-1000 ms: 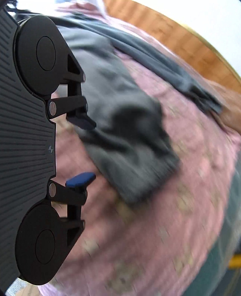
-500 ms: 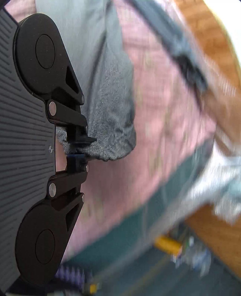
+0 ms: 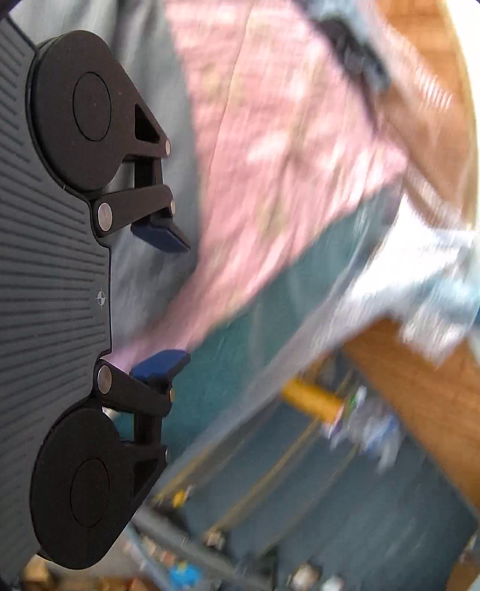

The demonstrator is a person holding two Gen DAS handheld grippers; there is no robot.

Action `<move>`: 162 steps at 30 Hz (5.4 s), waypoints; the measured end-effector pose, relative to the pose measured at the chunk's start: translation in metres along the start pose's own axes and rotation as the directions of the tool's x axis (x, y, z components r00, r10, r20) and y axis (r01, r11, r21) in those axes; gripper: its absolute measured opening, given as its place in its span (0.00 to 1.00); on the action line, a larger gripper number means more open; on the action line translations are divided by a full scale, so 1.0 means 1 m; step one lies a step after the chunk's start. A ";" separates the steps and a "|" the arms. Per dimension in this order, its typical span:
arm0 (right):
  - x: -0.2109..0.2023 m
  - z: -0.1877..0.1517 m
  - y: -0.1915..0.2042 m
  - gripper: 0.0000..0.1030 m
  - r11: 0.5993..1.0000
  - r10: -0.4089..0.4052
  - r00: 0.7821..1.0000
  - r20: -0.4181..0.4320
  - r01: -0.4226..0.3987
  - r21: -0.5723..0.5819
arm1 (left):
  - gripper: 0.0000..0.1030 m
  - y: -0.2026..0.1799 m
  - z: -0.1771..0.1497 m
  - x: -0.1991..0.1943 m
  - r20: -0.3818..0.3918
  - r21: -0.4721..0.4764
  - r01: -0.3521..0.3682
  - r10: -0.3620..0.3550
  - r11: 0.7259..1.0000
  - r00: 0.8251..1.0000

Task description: Fold clothes

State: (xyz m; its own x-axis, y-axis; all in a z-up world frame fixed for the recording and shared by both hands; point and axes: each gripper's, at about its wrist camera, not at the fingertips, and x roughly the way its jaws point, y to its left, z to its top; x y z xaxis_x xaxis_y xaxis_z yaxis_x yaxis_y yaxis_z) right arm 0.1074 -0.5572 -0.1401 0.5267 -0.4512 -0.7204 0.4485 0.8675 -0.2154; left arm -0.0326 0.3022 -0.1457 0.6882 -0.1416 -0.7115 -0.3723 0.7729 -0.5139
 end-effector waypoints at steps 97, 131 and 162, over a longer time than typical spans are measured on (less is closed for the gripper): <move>0.210 0.220 0.262 0.03 0.882 0.424 0.891 -0.162 -0.446 -0.148 | 0.33 -0.147 0.123 0.251 0.052 0.331 -0.211 0.206 0.920 0.977; -0.134 -0.061 0.231 0.84 0.736 0.590 0.789 -0.172 -0.613 -0.286 | 0.03 -0.067 -0.050 -0.008 0.252 0.075 0.057 -0.074 0.996 0.965; -0.067 -0.099 -0.023 0.90 0.956 0.112 0.992 -0.066 -0.090 0.278 | 0.28 0.049 -0.065 0.035 0.087 -0.284 -0.014 0.040 0.959 0.995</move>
State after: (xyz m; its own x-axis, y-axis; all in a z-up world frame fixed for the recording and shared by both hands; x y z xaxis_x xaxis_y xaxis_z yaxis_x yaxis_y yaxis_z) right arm -0.0097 -0.5268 -0.1523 0.5250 -0.3364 -0.7818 0.5825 0.8117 0.0419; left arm -0.0675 0.2944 -0.2268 0.7243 -0.0563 -0.6872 -0.5431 0.5676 -0.6188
